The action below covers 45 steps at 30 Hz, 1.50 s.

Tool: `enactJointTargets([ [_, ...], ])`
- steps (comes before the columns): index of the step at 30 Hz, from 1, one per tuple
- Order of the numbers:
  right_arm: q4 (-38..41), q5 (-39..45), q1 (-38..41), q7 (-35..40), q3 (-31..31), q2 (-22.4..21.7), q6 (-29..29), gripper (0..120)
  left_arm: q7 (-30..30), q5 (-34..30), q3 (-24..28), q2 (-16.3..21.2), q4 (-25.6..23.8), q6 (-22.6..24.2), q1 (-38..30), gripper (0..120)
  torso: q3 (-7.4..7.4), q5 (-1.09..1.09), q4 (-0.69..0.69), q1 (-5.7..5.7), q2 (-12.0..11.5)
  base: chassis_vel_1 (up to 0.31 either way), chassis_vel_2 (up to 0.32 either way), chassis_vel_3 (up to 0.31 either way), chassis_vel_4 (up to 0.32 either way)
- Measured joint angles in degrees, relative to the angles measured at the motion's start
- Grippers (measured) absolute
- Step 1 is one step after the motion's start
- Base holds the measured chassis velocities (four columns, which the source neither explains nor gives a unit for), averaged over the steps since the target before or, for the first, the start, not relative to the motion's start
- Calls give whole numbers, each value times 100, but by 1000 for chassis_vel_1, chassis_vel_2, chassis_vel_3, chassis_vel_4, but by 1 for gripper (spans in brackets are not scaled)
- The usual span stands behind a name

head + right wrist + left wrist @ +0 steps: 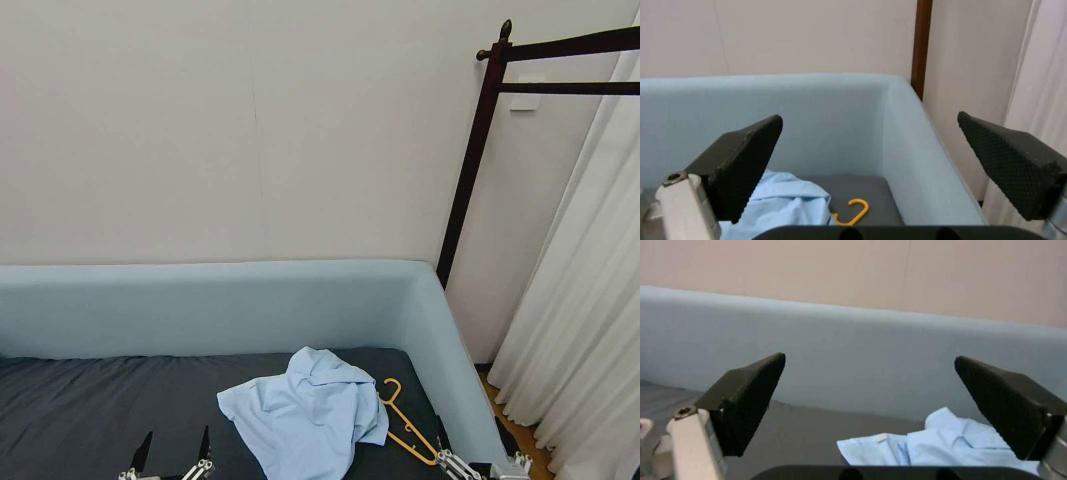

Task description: Pick up the clothes from the sofa and hang them on the clothes hanger.

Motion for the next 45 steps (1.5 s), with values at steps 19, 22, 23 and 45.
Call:
enactJointTargets([
  [19,430,825,-124,263,-147,-340,-1004,100,35,133,154,84,232,-33,-128,100,0,1,-1,0,0,0,0,0,0],
  [22,239,1720,300,420,-158,-1050,-1613,100,34,57,118,70,290,-75,-90,100,0,1,-3,0,0,0,0,0,0],
  [23,120,2103,552,499,-205,-1386,-1858,100,39,40,96,48,312,-98,-55,100,0,2,0,0,0,0,0,0,0],
  [45,-5027,4245,6226,624,-3581,-2173,-3168,100,8,181,-187,-290,244,-320,620,100,1,0,2,1,-1,0,0,0,0],
])
